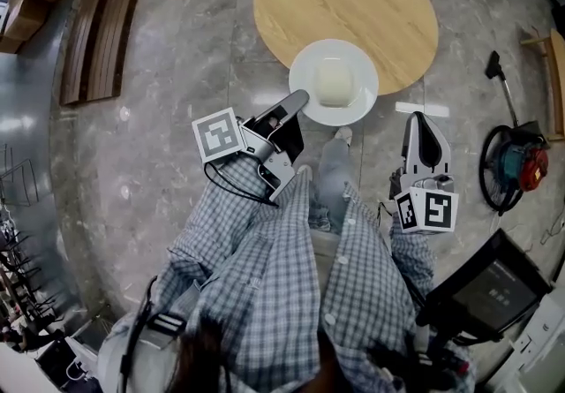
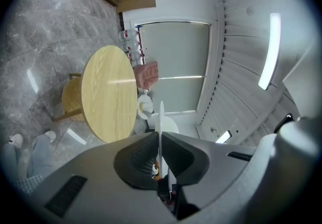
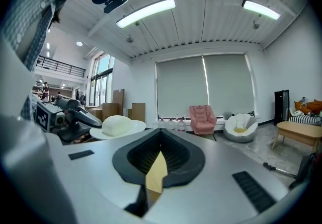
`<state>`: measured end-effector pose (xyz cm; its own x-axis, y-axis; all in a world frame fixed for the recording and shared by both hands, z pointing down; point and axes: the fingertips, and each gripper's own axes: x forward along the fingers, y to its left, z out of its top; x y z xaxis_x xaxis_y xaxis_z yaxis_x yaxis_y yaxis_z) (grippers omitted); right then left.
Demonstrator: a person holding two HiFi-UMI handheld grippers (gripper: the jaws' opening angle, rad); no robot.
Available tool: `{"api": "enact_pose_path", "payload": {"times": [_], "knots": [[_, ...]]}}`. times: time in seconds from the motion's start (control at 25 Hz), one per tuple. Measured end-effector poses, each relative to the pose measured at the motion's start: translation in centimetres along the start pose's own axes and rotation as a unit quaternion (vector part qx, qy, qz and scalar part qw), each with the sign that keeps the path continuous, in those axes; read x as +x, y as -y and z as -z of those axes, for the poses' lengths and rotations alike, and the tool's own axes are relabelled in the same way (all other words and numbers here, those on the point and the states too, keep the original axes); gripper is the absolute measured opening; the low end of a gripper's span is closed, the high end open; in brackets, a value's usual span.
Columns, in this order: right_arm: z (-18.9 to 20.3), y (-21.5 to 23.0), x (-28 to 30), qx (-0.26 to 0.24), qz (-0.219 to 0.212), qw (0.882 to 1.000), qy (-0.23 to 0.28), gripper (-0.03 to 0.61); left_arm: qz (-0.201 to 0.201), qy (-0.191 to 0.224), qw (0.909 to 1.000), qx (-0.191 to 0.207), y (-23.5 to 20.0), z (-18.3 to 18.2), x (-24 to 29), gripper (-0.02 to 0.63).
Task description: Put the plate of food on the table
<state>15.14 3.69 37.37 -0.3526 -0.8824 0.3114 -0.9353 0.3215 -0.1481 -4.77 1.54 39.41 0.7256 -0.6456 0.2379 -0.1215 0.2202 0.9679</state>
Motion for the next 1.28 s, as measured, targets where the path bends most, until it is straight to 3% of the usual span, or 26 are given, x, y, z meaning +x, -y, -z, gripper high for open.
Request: {"api": "enact_pose_path", "payload": {"times": [0.24,0.6,1.0,1.28], "knots": [[-0.7,-0.4,1.1,-0.005,-0.015,1.000,0.010,0.008,0.008,0.001,0.9999,0.007,0.4,0.0,0.0,0.020],[-3.4,-1.2,3.1,-0.055,-0.064,0.995,0.048,0.008,0.065,0.042,0.9966,0.028,1.8,-0.7,-0.2,0.020],[-4.0,-1.5,3.9,-0.064,-0.079,0.993,0.058,0.008,0.108,0.069,0.9906,0.049,3.6,-1.5,-0.7,0.020],[-3.5,-2.2,4.1,-0.059,-0.090,0.993,0.049,0.008,0.095,0.066,0.9919,0.053,3.5,-1.4,-1.2,0.020]]}}
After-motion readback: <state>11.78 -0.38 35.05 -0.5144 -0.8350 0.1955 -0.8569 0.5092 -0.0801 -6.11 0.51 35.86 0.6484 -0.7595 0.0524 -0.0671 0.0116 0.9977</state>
